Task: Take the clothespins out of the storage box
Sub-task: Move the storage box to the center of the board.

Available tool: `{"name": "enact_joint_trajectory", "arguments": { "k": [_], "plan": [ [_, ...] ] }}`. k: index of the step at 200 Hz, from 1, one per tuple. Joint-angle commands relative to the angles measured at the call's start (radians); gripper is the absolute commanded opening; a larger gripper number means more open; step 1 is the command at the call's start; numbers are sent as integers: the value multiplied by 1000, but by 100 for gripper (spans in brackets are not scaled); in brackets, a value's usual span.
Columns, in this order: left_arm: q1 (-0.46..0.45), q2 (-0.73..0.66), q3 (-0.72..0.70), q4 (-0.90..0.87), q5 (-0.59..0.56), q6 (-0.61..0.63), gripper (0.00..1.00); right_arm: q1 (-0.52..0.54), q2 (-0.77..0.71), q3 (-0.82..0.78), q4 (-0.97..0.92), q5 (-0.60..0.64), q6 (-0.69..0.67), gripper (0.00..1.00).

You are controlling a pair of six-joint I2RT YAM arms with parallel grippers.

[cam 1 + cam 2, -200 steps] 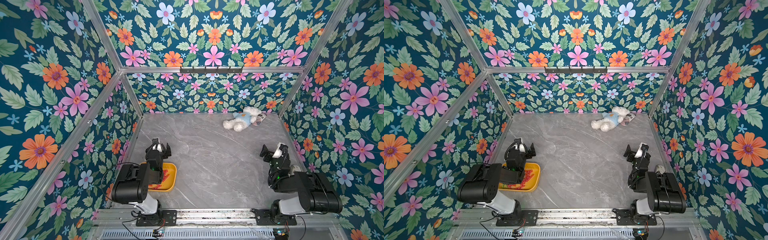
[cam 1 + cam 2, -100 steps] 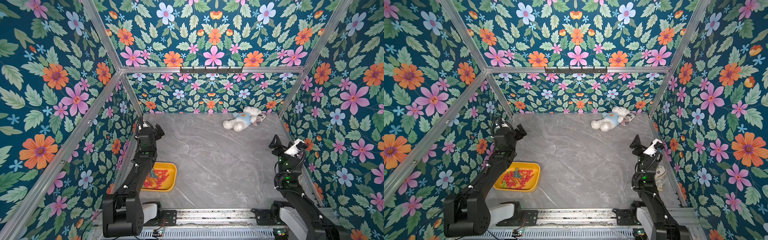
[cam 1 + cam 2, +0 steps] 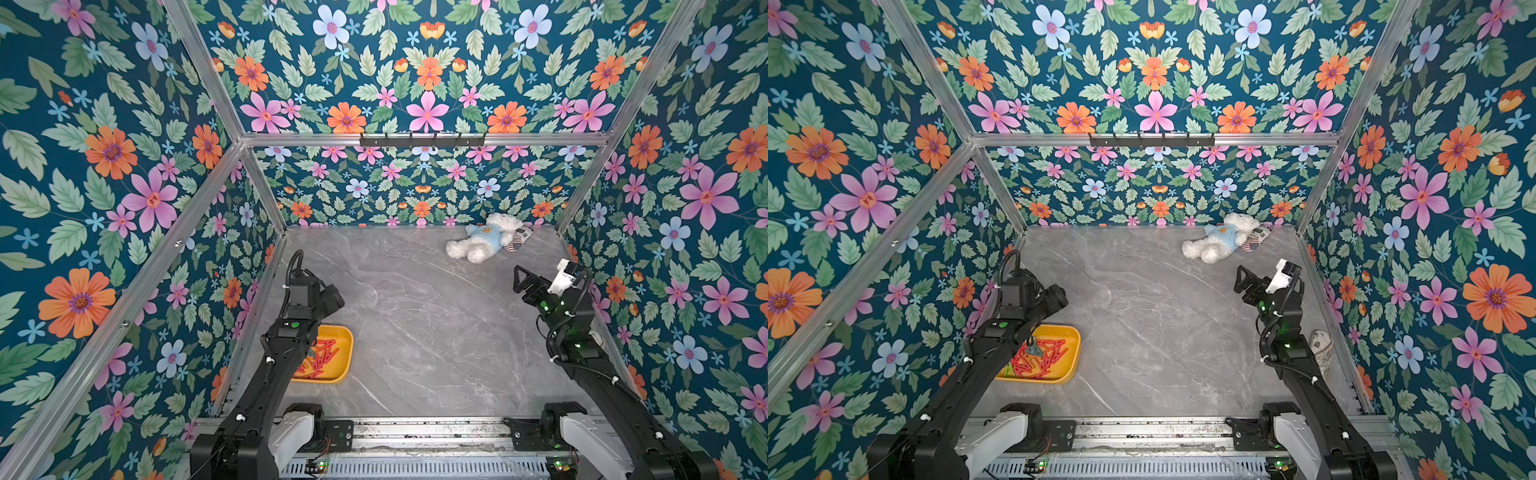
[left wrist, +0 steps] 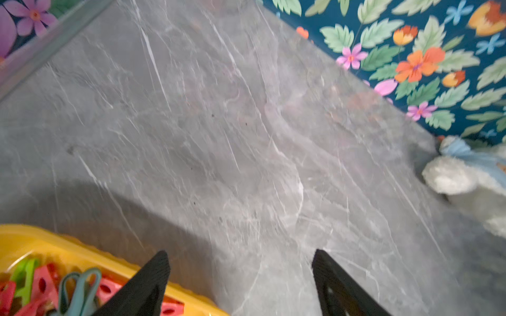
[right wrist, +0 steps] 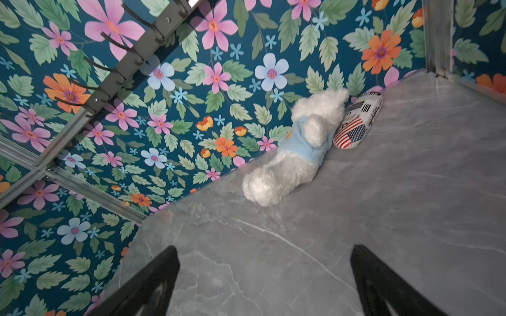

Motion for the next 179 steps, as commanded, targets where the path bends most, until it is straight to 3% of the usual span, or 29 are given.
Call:
{"name": "enact_joint_trajectory", "arguments": {
  "k": [1, 15, 36, 87, 104, 127, 140, 179],
  "plan": [
    [-120, -11, -15, -135, -91, -93, 82, 35, 3, 22, -96, 3, 43, 99],
    [-189, -3, -42, -169, -126, -131, 81, 62, 6, 43, -126, 3, 32, 99],
    [-220, 17, -91, -166, -116, -153, 76, 109, 10, 72, -172, 23, 9, 99],
    [-323, 129, -91, -119, -115, -178, 54, 172, 8, 97, -205, 77, -1, 99],
    [-362, 176, -58, -95, -124, -190, 46, 181, 7, 95, -204, 72, 3, 99],
    [-402, 256, -4, -56, -135, -200, 43, 187, -8, 87, -209, 76, 5, 99],
    [-421, 311, 37, -35, -133, -205, 34, 187, -22, 76, -202, 79, 5, 99],
    [-498, 514, 223, 6, -141, -219, 36, 188, -60, 57, -199, 93, -4, 99]
  ]
}}
